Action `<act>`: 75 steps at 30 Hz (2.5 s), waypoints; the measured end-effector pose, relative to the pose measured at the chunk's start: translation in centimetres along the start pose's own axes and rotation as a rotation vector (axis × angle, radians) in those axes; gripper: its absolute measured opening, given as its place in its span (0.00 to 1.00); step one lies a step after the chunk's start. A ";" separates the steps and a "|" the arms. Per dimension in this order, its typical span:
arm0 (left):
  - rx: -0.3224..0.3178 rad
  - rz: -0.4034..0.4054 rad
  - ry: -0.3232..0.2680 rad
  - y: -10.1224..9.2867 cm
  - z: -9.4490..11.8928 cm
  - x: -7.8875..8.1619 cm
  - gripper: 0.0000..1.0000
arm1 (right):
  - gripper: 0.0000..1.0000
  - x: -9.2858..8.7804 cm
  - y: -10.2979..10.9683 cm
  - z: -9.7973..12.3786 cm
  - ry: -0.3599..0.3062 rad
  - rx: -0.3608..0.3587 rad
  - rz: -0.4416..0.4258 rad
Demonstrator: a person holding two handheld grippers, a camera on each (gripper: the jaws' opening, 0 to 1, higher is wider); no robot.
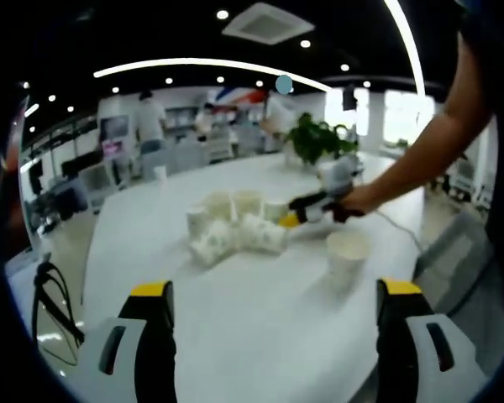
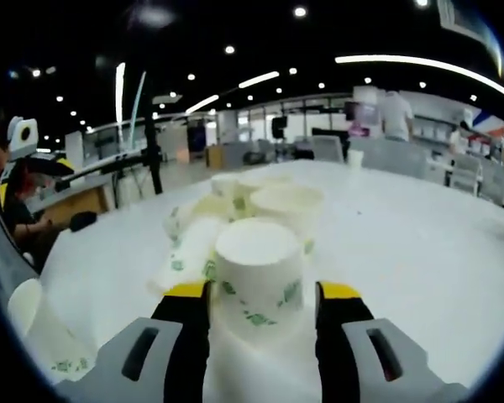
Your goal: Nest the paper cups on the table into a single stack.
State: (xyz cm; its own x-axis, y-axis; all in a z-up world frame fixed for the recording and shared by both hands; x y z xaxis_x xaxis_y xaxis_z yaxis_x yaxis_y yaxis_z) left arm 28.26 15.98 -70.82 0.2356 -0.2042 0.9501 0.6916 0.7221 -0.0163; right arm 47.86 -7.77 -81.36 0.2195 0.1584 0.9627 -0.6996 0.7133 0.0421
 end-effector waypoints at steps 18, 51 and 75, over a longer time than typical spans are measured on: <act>-0.004 -0.032 -0.012 0.6 -0.1 0.7 0.99 | 0.38 0.3 0.3 -0.8 -0.004 0.004 -0.004; 0.007 -0.026 0.018 1.0 0.2 0.9 0.99 | 0.37 4.4 0.0 0.8 -0.016 -0.003 -0.010; 0.010 -0.021 0.017 1.5 0.4 2.0 0.99 | 0.36 9.5 -1.5 1.7 -0.027 -0.010 -0.017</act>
State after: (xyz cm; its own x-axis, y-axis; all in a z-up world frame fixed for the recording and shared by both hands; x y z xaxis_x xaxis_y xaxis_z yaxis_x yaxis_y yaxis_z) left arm 29.49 16.91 -68.88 0.2330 -0.2306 0.9447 0.6894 0.7243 0.0067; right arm 49.83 -8.54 -71.83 0.2125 0.1277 0.9688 -0.6891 0.7225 0.0559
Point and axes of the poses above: the point that each gripper's makers call its tool centre point, and the gripper's own axes: z roughly backward along the fingers, y roughly to its left, x roughly out of its top, the point moved 3 cm from there along z, roughly backward along the fingers, and after that the axes turned 5 degrees about -y, right-handed, at the moved point
